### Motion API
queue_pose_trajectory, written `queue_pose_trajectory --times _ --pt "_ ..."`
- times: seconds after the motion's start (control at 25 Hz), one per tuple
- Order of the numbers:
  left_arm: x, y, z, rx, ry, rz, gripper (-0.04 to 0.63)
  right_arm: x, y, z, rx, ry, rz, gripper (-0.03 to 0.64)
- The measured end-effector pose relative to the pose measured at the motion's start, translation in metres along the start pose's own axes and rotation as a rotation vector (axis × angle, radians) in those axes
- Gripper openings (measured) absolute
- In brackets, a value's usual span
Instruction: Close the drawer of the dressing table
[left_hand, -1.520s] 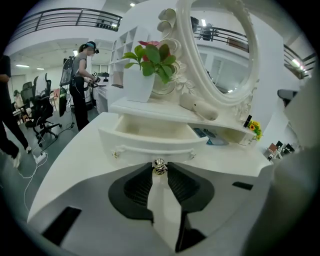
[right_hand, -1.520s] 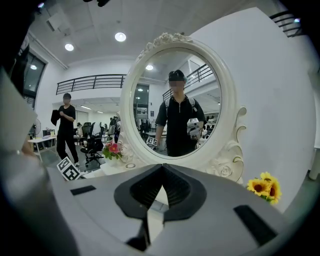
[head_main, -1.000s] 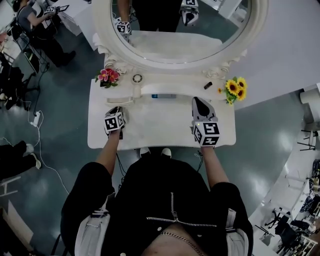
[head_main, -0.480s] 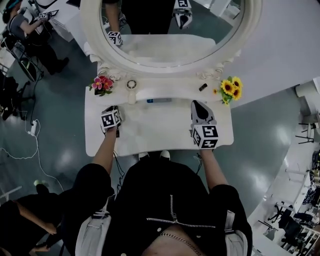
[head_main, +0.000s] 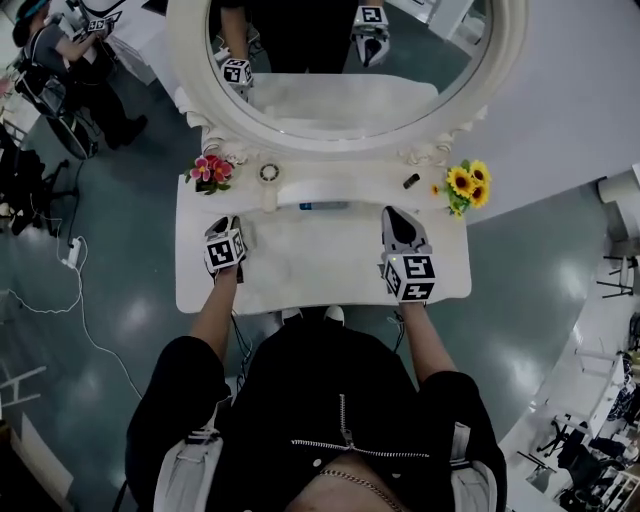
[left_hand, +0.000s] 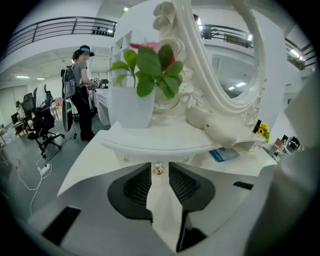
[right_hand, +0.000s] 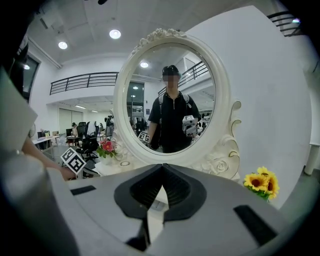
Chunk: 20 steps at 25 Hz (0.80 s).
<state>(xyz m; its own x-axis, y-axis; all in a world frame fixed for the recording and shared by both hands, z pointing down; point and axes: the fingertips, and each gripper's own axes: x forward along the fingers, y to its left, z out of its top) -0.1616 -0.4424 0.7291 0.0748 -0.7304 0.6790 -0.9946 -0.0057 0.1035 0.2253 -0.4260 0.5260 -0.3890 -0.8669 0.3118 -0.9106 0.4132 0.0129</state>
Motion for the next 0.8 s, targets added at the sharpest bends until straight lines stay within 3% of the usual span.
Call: queue_pose_trajectory --times 0.32,0.56,0.8 --pt "-0.073 -0.043 0.055 0.083 -0.227 -0.081 0.038 0.006 0.008 0.009 -0.009 -0.038 0.055 0.003" --pt "-0.138 -0.097 0.121 0.227 -0.407 -0.135 0.028 0.004 0.004 0.021 -0.017 -0.078 0.070 0.002" --pt "-0.181 -0.124 0.162 0.291 -0.537 -0.141 0.028 -0.002 -0.007 0.033 -0.016 -0.127 0.058 0.000"
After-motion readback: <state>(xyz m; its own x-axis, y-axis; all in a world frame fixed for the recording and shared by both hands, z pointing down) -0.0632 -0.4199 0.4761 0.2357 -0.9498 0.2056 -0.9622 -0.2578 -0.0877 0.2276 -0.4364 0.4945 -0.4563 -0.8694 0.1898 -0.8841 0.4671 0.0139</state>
